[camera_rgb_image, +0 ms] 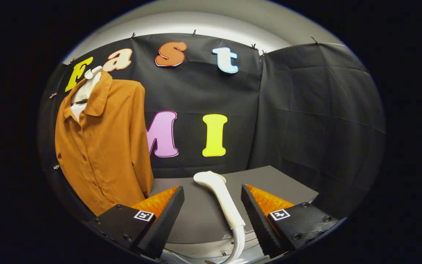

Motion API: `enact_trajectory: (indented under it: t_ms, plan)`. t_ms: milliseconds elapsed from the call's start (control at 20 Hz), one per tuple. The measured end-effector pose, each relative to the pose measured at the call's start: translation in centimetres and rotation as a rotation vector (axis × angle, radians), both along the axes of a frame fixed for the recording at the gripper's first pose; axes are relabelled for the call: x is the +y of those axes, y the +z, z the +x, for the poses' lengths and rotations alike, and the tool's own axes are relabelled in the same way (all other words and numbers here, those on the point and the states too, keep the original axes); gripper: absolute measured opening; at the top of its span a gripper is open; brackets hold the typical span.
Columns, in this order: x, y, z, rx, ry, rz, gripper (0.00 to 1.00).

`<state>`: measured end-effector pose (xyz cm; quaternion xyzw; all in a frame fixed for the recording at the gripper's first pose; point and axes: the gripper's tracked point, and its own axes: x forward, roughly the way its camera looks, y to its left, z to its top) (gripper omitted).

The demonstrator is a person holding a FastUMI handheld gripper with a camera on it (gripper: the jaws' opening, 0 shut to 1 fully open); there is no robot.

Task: Iron the clothes twice with a garment steamer, once on the left side and once on the right side.

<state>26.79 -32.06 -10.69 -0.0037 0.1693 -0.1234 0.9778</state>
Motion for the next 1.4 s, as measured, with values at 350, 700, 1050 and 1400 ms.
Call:
enact_trajectory:
  t_ms: [350, 700, 1050, 1400]
  plan:
    - [-3.7, -7.0, 4.9, 0.184, 0.032, 0.077, 0.99]
    - [-5.0, -12.1, 7.3, 0.340, 0.053, 0.104, 0.99]
    - [-6.2, -15.1, 7.4, 0.454, 0.000, 0.140, 0.96]
    - [-5.7, -14.9, 7.4, 0.463, 0.034, 0.085, 0.43]
